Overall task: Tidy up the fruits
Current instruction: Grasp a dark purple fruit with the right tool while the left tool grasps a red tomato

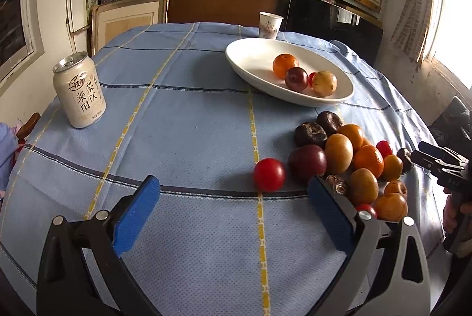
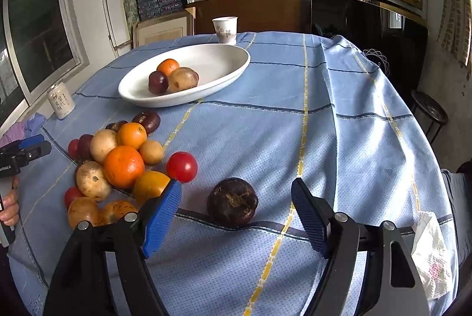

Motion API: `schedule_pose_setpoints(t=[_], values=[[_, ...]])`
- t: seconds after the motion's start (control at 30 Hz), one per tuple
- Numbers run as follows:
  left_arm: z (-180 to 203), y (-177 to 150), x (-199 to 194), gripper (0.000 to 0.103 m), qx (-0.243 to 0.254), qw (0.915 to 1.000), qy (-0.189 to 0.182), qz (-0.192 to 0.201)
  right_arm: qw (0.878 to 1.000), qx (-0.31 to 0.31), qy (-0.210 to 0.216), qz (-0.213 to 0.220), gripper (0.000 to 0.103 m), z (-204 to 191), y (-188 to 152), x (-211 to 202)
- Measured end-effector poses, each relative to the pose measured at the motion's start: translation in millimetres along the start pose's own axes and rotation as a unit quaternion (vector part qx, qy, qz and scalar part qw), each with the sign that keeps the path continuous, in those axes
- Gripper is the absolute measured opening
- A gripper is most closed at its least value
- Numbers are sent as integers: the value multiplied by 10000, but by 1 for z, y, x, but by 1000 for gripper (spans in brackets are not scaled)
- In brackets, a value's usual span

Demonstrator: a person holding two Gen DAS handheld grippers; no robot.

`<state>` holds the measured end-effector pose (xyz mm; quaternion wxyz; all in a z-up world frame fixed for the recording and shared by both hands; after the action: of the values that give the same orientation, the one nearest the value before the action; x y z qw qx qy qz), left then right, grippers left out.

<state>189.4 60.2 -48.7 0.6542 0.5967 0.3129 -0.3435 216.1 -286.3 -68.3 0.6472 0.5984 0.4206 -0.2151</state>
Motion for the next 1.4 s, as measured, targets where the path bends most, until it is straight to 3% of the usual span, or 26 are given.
schedule_pose_setpoints(t=[0.87, 1.27, 1.4], values=[[4, -1, 8, 99, 83, 9996, 160, -223, 9990, -136, 75, -427, 76, -4, -2, 17], [3, -1, 10, 99, 78, 9995, 171, -252, 9983, -126, 124, -563, 64, -3, -2, 23], [3, -1, 11, 99, 91, 9995, 174, -258, 9978, -123, 138, -641, 51, -3, -2, 27]])
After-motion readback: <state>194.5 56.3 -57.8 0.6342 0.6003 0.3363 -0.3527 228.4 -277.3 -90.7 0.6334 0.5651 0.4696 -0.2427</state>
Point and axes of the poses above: each gripper's, at about its wrist camera, not at the fingertips, and x roughly the way its jaws point, z to its right, y to its top, the point moved 2 cm from there along x, roughly the way its jaws point, and after that the axes turned 11 degrees about -z, right-handed, at the moved point
